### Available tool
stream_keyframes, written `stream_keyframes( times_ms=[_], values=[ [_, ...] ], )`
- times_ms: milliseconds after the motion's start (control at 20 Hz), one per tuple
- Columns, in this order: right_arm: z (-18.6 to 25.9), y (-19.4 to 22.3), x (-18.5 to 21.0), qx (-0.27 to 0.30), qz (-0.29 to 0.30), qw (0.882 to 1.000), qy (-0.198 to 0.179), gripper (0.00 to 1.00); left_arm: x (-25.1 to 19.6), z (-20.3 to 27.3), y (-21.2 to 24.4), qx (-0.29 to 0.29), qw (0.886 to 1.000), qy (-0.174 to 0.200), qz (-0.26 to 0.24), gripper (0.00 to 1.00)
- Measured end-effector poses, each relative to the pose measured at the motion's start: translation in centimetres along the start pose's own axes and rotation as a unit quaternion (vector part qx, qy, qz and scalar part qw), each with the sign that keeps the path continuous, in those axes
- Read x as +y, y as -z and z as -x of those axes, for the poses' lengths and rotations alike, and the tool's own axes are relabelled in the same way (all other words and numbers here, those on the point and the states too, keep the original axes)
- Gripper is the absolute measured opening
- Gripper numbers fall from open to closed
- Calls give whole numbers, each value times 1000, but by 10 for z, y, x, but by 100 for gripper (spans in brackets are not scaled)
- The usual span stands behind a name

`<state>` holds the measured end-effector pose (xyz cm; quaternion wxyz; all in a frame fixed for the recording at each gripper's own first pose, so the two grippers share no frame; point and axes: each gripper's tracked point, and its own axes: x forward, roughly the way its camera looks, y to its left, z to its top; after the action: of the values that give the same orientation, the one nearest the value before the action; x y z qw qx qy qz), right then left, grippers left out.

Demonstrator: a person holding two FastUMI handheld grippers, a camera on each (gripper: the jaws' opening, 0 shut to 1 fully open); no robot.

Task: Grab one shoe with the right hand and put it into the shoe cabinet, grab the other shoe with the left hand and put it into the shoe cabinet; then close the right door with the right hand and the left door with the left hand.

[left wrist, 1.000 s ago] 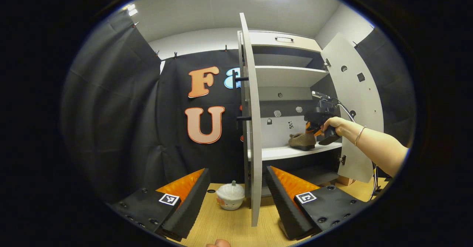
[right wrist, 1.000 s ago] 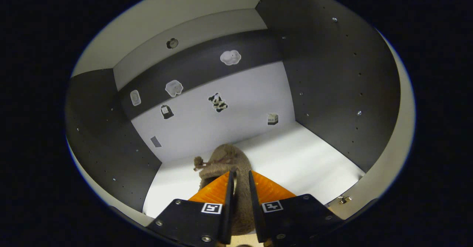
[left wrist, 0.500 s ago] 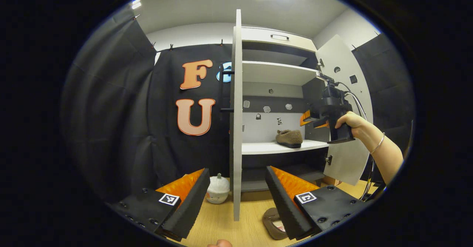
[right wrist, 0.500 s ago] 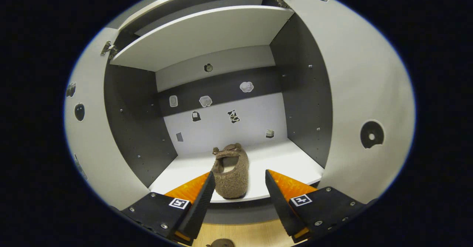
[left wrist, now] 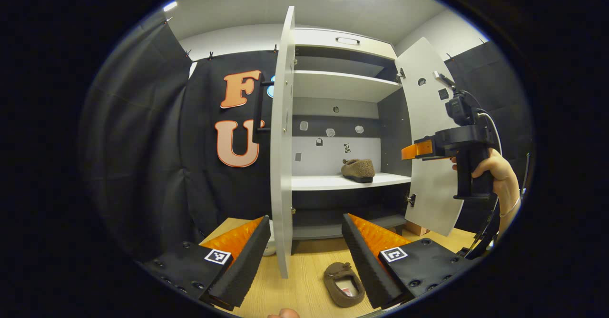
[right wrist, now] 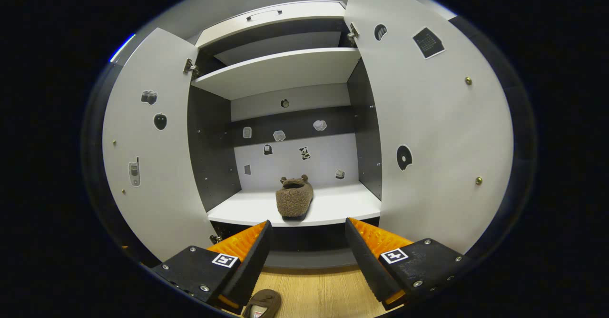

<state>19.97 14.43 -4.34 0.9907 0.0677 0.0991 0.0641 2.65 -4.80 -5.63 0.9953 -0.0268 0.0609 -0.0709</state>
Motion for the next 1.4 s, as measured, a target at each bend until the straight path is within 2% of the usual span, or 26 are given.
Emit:
stream_keyframes(
  times_ms=[300, 450, 800, 950, 1400],
  values=[
    [51, -2, -8, -34, 33, 999, -3, 93, -37, -23, 62, 68, 997, 29, -2, 99],
    [64, 2, -9, -38, 24, 999, -17, 93, -49, -32, 105, 119, 992, 38, 1, 99],
    [81, 15, -30, -36, 15, 999, -18, 93, -61, -56, 192, 209, 977, 43, -5, 99],
    [86, 14, -38, -43, 12, 999, -17, 93, -54, -62, 229, 246, 969, 28, -2, 99],
    [85, 33, -52, -35, -6, 999, -25, 93, -49, -73, 300, 335, 942, 19, 26, 100]
  ],
)
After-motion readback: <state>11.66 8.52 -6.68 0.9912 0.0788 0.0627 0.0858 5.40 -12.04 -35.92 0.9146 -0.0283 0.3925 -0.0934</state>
